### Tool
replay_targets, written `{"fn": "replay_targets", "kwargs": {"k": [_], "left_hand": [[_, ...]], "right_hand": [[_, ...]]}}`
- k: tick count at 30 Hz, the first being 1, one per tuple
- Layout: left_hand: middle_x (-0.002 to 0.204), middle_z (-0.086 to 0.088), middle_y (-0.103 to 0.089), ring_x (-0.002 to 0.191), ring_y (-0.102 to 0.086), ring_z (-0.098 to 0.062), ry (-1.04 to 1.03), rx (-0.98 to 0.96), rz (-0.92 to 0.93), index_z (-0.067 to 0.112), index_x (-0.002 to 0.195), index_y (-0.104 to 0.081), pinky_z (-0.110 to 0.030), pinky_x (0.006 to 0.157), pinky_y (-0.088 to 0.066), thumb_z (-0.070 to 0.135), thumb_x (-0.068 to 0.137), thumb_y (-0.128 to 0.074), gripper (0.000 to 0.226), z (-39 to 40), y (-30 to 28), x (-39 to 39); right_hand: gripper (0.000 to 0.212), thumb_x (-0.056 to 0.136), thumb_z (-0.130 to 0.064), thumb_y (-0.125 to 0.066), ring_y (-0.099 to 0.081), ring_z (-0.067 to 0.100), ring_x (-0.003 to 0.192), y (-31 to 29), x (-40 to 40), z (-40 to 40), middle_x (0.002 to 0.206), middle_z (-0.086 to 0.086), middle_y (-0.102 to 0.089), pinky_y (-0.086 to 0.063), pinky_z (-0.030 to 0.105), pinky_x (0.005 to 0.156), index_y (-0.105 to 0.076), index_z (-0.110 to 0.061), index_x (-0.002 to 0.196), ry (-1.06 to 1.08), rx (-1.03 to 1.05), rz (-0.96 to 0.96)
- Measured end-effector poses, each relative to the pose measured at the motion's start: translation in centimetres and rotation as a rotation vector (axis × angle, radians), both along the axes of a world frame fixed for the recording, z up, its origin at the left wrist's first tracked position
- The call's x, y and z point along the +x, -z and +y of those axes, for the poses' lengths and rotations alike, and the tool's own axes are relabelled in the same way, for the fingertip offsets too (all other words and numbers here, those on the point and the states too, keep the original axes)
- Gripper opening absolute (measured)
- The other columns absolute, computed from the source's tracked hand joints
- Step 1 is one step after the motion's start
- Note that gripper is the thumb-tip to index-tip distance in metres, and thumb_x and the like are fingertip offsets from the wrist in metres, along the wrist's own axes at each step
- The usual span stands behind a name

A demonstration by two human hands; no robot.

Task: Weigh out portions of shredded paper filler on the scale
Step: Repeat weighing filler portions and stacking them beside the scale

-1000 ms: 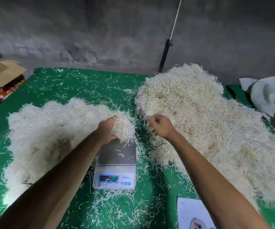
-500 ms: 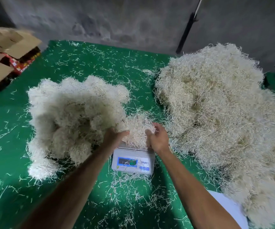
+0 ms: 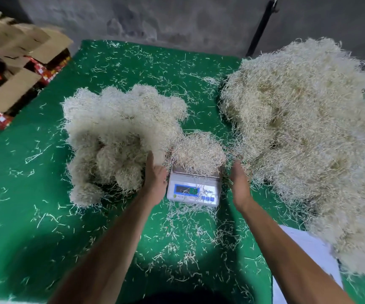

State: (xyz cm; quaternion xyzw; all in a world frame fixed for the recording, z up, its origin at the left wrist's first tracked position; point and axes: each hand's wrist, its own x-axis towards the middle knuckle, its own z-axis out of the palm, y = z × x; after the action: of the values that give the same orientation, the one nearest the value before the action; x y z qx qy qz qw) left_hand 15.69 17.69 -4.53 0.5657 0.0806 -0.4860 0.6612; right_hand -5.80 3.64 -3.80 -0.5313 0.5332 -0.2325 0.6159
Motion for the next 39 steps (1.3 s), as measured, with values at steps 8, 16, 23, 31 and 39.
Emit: {"fn": "replay_targets", "kwargs": {"k": [8, 16, 23, 31, 39], "left_hand": [[0.166, -0.015, -0.020, 0.152, -0.023, -0.027, 0.044, -0.063, 0.061, 0.007, 0.161, -0.016, -0.050, 0.125, -0.009, 0.089, 0.084, -0.028, 0.112, 0.9, -0.2, -1.0], [0.166, -0.013, -0.024, 0.150, -0.028, -0.027, 0.027, -0.076, -0.067, 0.017, 0.161, -0.018, -0.057, 0.122, -0.011, 0.088, 0.081, -0.034, 0.108, -0.4, -1.1, -0.8], [0.109, -0.011, -0.069, 0.096, -0.066, -0.022, 0.004, 0.266, -0.724, 0.002, 0.120, -0.061, -0.016, 0.063, -0.048, 0.062, 0.097, -0.052, 0.065, -6.8, -2.5, -1.6], [0.164, -0.009, -0.028, 0.147, -0.034, -0.029, 0.486, 0.345, -0.757, 0.019, 0.158, -0.027, -0.041, 0.115, -0.033, 0.076, 0.081, -0.064, 0.102, -13.6, -2.3, -2.3], [0.074, 0.004, -0.075, 0.062, -0.067, -0.005, 0.513, 0.349, -0.896, 0.014, 0.124, -0.066, -0.017, 0.052, -0.047, 0.071, 0.060, -0.076, 0.086, -15.6, -3.8, -2.8]], "right_hand": [[0.091, 0.090, -0.085, -0.022, -0.023, 0.027, 0.153, -0.4, -2.0, 1.5, 0.167, 0.008, -0.024, -0.009, 0.056, 0.125, -0.008, -0.033, 0.163, 0.075, 0.144, -0.255], [0.103, 0.081, -0.093, -0.026, -0.027, 0.023, 0.151, -0.2, -1.7, 0.8, 0.164, 0.003, -0.028, -0.012, 0.054, 0.126, -0.011, -0.031, 0.162, 0.033, 0.141, -0.225], [0.016, 0.105, -0.012, -0.049, -0.062, 0.006, 0.056, -0.7, 3.4, -2.7, 0.081, 0.005, -0.063, -0.050, 0.016, 0.049, -0.060, -0.006, 0.096, 0.227, -0.082, 0.053], [0.008, 0.102, -0.024, -0.053, -0.042, 0.009, 0.043, -1.0, 8.8, -3.8, 0.059, -0.005, -0.050, -0.039, 0.021, 0.040, -0.058, -0.019, 0.106, -0.063, -0.028, -0.022], [0.037, 0.109, -0.046, -0.034, -0.032, 0.006, 0.055, -3.0, 7.9, -7.9, 0.066, -0.011, -0.038, -0.037, 0.011, 0.052, -0.042, -0.026, 0.080, 0.077, -0.225, 0.067]]}}
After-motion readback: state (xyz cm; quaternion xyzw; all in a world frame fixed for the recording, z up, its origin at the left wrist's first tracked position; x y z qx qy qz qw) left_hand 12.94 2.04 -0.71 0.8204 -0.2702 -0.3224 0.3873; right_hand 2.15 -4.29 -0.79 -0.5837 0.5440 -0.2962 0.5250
